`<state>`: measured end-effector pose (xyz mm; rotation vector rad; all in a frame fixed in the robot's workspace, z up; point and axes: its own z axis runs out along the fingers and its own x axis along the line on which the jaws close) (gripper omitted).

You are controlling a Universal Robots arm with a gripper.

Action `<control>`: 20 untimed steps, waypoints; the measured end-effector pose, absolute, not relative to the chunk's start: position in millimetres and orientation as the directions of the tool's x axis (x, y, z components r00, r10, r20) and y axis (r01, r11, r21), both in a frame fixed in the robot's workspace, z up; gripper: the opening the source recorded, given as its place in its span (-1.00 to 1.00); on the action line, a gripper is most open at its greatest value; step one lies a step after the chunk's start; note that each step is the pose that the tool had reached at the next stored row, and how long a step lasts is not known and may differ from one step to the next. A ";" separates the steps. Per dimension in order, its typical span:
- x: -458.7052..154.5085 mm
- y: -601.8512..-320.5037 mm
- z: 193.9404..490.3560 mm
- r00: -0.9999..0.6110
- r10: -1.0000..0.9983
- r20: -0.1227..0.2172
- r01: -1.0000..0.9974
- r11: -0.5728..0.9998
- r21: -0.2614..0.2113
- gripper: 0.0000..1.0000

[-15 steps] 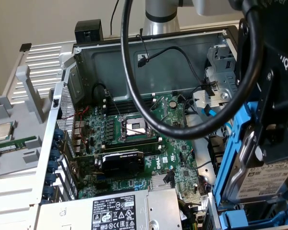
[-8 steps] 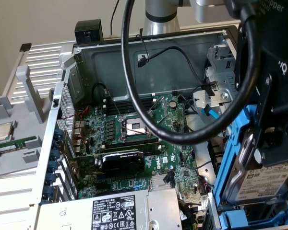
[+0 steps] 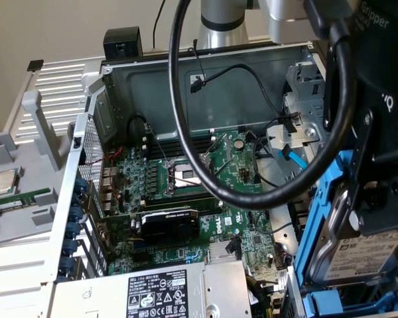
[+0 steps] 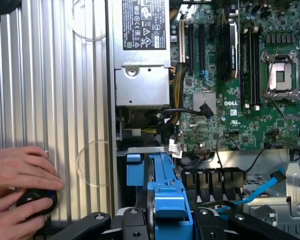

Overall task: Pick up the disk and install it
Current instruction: 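Insert the disk into the insertion slot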

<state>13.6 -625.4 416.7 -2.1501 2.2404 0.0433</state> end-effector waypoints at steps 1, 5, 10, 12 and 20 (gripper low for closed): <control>13.5 -625.4 416.1 -0.041 -0.998 -0.045 -0.999 0.041 -0.005 -0.26; 13.5 -625.4 415.1 -0.041 -0.998 -0.045 -0.999 0.041 -0.004 -0.26; 13.8 -625.4 413.7 -0.041 -0.998 -0.045 -0.999 0.041 -0.003 -0.26; 13.9 -625.4 413.0 -0.041 -0.998 -0.045 -0.999 0.041 -0.002 -0.26; 14.4 -625.4 411.1 -0.041 -0.998 -0.045 -0.999 0.041 0.000 -0.26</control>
